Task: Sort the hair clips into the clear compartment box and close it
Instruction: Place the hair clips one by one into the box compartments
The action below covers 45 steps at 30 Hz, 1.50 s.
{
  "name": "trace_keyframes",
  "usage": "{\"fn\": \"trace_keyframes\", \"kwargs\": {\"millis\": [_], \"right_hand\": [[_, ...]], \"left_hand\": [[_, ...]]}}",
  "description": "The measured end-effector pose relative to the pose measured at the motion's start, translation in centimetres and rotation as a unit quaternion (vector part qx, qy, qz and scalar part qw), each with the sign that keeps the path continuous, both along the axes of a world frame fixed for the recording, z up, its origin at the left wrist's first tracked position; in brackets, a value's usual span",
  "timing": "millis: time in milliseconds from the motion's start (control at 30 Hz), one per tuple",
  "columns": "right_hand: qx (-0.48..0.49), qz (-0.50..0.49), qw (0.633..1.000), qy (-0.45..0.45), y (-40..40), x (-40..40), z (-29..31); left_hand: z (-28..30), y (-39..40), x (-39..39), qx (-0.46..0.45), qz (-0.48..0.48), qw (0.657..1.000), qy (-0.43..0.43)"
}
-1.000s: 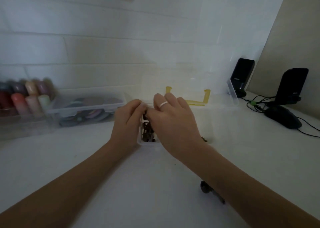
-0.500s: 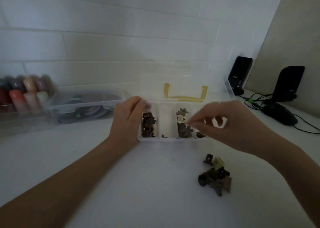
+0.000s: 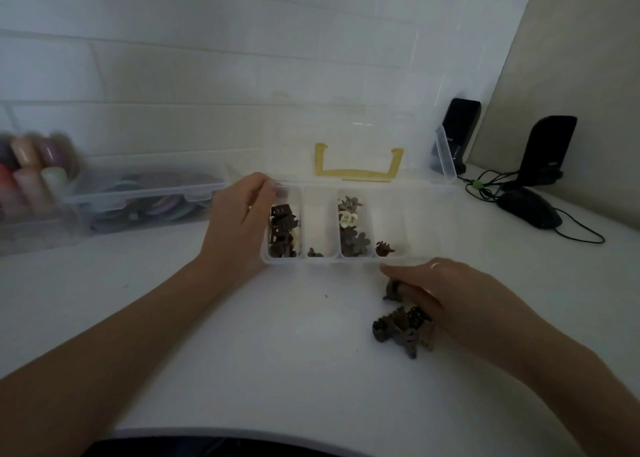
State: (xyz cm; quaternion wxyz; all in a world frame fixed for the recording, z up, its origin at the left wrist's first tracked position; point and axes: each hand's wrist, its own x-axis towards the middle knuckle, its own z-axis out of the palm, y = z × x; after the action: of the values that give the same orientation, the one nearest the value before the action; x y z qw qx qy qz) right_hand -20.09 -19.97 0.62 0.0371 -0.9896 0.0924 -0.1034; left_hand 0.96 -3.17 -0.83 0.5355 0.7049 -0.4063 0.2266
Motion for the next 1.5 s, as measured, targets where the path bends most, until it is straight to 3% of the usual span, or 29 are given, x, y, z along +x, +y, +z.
{"fn": "trace_keyframes", "kwargs": {"millis": [133,333,500,600,1000,1233,1500], "right_hand": [[0.055,0.014,0.998,-0.029,0.7,0.7,-0.3],[0.141,0.03,0.979,-0.146,0.5,0.1,-1.3],[0.212,0.078,0.936,-0.269,1.1,-0.1,-1.2],[0.279,0.083,0.909,-0.298,0.9,0.0,-1.3],[0.226,0.064,0.929,-0.286,0.2,0.7,-2.0],[0.247,0.045,0.897,-0.363,0.3,0.4,-1.6],[0.215,0.087,0.906,-0.355,0.5,0.4,-1.8]], "left_hand": [[0.1,0.0,-0.2,-0.003,0.005,1.0,-0.008],[-0.1,0.0,0.4,0.001,0.008,1.0,-0.005],[-0.2,-0.1,0.3,0.0,0.006,1.0,-0.008],[-0.2,-0.1,0.4,0.001,0.005,1.0,-0.015],[-0.1,-0.2,0.3,0.01,0.001,0.999,-0.034],[0.0,-0.1,0.0,0.015,-0.003,0.998,-0.053],[0.0,-0.1,-0.1,0.018,-0.005,0.998,-0.062]]}}
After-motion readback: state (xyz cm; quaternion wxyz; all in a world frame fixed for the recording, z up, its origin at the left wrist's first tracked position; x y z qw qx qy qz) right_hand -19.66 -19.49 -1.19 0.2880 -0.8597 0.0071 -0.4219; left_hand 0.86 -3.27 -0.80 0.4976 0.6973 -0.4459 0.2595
